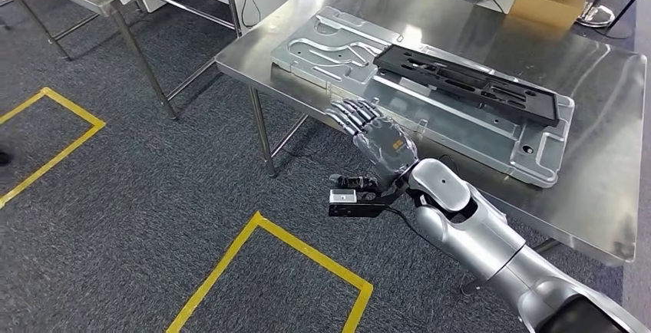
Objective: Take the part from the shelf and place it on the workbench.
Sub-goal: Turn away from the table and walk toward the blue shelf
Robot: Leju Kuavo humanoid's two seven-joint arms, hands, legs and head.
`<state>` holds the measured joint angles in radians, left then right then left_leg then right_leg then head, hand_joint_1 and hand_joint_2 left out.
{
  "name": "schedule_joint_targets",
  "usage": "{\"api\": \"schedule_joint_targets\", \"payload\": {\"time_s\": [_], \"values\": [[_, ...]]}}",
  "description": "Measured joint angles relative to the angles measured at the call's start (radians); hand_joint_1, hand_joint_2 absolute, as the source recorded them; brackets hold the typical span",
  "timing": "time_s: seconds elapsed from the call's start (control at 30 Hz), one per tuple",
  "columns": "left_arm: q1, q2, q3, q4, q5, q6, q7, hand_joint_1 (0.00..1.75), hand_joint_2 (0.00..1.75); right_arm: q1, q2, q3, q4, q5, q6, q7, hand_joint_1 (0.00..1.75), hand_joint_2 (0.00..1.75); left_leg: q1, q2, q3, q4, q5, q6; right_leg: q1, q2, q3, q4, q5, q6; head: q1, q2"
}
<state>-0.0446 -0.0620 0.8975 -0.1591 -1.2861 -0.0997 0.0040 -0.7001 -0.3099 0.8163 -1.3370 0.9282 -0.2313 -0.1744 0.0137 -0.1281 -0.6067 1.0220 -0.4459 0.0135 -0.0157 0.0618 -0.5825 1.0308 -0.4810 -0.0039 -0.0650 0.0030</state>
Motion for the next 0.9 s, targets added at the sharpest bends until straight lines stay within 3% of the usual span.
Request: {"api": "schedule_joint_targets", "payload": {"time_s": [0.07,0.13,0.2,0.23,0.27,0.33,0.4,0.43,0.53,0.6,0.67,0.73,0.77,0.8,0.83,0.9], "values": [[0.001,0.002,-0.003,-0.001,-0.002,0.000,0.001,0.00,0.00,0.004,-0.002,0.000,-0.009,0.000,0.000,-0.001,0.00,0.00,-0.003,0.035,-0.011,0.021,-0.016,-0.011,-0.005,-0.025,0.009,-0.016,0.006,-0.008,-0.001,0.000],[-0.001,0.004,-0.006,-0.002,-0.004,0.002,0.005,0.00,0.00,0.010,-0.005,-0.001,-0.016,-0.001,-0.001,-0.002,0.00,0.00,-0.003,0.097,-0.054,0.111,-0.068,-0.021,-0.006,-0.051,0.015,-0.025,0.010,-0.015,-0.003,0.000],[-0.004,0.003,-0.009,-0.003,-0.006,0.004,0.010,0.00,0.00,0.023,-0.010,-0.001,-0.019,-0.002,-0.002,-0.002,0.00,0.00,0.003,0.120,-0.112,0.231,-0.117,-0.031,-0.004,-0.080,0.015,-0.024,0.010,-0.017,-0.003,0.000],[-0.004,0.003,-0.010,-0.003,-0.006,0.004,0.013,0.00,0.00,0.032,-0.011,-0.001,-0.020,-0.003,-0.002,-0.003,0.00,0.00,0.005,0.122,-0.126,0.259,-0.121,-0.035,-0.003,-0.094,0.015,-0.024,0.008,-0.017,-0.004,0.000],[-0.004,0.004,-0.011,-0.003,-0.007,0.005,0.015,0.00,0.00,0.040,-0.012,-0.001,-0.021,-0.003,-0.003,-0.003,0.00,0.00,0.006,0.125,-0.121,0.250,-0.106,-0.038,-0.004,-0.108,0.014,-0.023,0.007,-0.016,-0.004,0.000],[-0.003,0.008,-0.011,-0.004,-0.010,0.006,0.018,0.00,0.00,0.054,-0.014,-0.002,-0.022,-0.004,-0.007,-0.004,0.00,0.00,0.007,0.147,-0.057,0.130,-0.046,-0.038,-0.004,-0.131,0.015,-0.018,0.002,-0.010,-0.004,0.000],[-0.006,0.010,-0.012,-0.005,-0.012,0.008,0.020,0.00,0.00,0.068,-0.017,-0.003,-0.022,-0.008,-0.018,-0.003,0.00,0.00,0.001,0.177,0.004,0.017,-0.010,-0.028,0.000,-0.151,0.016,-0.013,-0.003,0.000,-0.003,0.000],[-0.007,0.010,-0.012,-0.006,-0.013,0.009,0.021,0.00,0.00,0.078,-0.019,-0.005,-0.022,-0.011,-0.026,-0.003,0.00,0.00,-0.003,0.183,0.016,-0.007,-0.007,-0.022,0.003,-0.160,0.017,-0.011,-0.005,0.005,-0.002,0.000],[-0.005,0.010,-0.011,-0.006,-0.013,0.012,0.027,0.00,0.00,0.115,-0.023,-0.010,-0.021,-0.018,-0.051,-0.003,0.00,0.00,-0.005,0.153,0.014,-0.014,-0.002,-0.001,0.003,-0.177,0.025,-0.014,-0.009,0.022,-0.002,0.000],[-0.006,0.009,-0.011,-0.006,-0.013,0.014,0.030,0.00,0.00,0.154,-0.025,-0.022,-0.018,-0.018,-0.078,0.003,0.00,0.00,0.000,0.134,0.017,-0.023,0.006,0.012,-0.002,-0.136,0.013,0.021,-0.040,0.031,-0.002,0.000],[-0.007,0.008,-0.011,-0.006,-0.013,0.017,0.032,0.00,0.00,0.216,-0.030,-0.045,-0.004,-0.015,-0.114,0.012,0.00,0.00,0.001,0.111,0.016,-0.026,0.010,0.020,-0.005,-0.081,-0.037,0.135,-0.108,0.035,-0.002,0.000],[-0.006,0.007,-0.011,-0.006,-0.013,0.018,0.034,0.00,0.00,0.282,-0.035,-0.067,0.021,-0.013,-0.144,0.016,0.00,0.00,-0.002,0.084,0.013,-0.025,0.011,0.023,-0.005,-0.064,-0.098,0.257,-0.155,0.034,-0.002,0.000],[-0.005,0.007,-0.011,-0.006,-0.013,0.018,0.034,0.00,0.00,0.310,-0.037,-0.077,0.033,-0.012,-0.158,0.016,0.00,0.00,-0.004,0.071,0.012,-0.024,0.012,0.024,-0.004,-0.062,-0.111,0.277,-0.152,0.032,-0.002,0.000],[-0.003,0.007,-0.011,-0.006,-0.013,0.018,0.035,0.00,0.00,0.335,-0.037,-0.089,0.046,-0.012,-0.174,0.013,0.00,0.00,-0.005,0.058,0.011,-0.023,0.012,0.024,-0.004,-0.060,-0.104,0.257,-0.129,0.029,-0.002,0.000],[-0.002,0.007,-0.011,-0.006,-0.014,0.018,0.035,0.00,0.44,0.360,-0.037,-0.105,0.061,-0.013,-0.191,0.010,0.00,0.00,-0.006,0.046,0.011,-0.020,0.011,0.023,-0.003,-0.054,-0.079,0.201,-0.092,0.025,-0.002,0.000],[-0.002,0.003,-0.011,-0.006,-0.018,0.019,0.036,0.00,1.31,0.418,-0.036,-0.148,0.097,-0.023,-0.224,0.005,0.00,0.00,-0.006,0.022,0.008,-0.014,0.010,0.020,-0.003,-0.008,-0.014,0.064,-0.032,0.016,-0.002,0.000]]}}
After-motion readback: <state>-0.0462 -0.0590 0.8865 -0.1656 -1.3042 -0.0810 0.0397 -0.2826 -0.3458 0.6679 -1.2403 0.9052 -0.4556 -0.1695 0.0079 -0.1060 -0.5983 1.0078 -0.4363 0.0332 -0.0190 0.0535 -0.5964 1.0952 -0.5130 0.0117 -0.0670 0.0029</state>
